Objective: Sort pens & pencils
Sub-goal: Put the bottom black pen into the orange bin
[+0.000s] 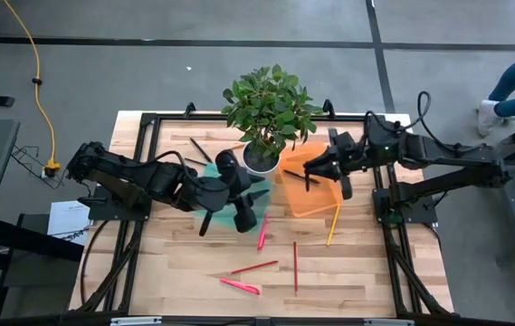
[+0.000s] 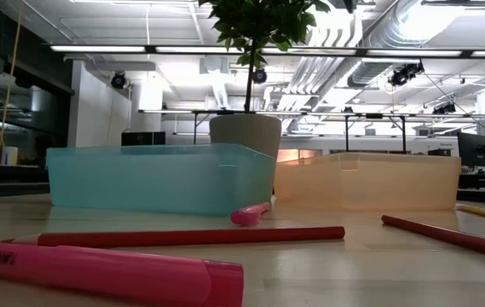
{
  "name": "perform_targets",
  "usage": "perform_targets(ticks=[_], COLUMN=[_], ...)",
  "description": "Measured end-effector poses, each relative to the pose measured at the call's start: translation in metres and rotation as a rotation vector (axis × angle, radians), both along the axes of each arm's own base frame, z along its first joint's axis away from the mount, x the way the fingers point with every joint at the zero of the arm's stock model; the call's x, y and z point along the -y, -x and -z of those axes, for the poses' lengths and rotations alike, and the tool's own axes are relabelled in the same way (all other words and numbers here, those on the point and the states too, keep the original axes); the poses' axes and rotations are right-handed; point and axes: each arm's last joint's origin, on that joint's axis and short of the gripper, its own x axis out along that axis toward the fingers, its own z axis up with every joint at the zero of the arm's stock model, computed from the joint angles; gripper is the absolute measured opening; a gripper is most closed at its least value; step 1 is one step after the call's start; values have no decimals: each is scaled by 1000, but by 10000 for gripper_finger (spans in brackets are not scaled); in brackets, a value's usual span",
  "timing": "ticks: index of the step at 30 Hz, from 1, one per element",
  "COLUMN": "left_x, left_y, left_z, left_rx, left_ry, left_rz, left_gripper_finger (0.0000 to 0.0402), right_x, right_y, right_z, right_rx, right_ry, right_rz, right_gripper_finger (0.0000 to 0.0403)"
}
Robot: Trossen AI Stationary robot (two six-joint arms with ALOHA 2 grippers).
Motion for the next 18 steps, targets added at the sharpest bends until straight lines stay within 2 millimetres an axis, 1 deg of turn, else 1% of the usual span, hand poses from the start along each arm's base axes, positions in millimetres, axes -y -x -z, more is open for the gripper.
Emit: perform_targets(ticks=[10,15,18], left_x=[-1,-1,-2], left_y=[4,5,6], left_z=[6,8,9], left_rx=[-64,-94,-111], left_ry=[0,-8,-11], left_rz=[-12,-12,-13], left_gripper_finger=[126,126,126], right_x=[17,24,28], right_y=[8,11,9], right_z=[19,26,41], right_rx=[-215,-276,-310], right_ry=[38,57,43], right_rz=[160,190,201], right_gripper_finger=[28,28,28])
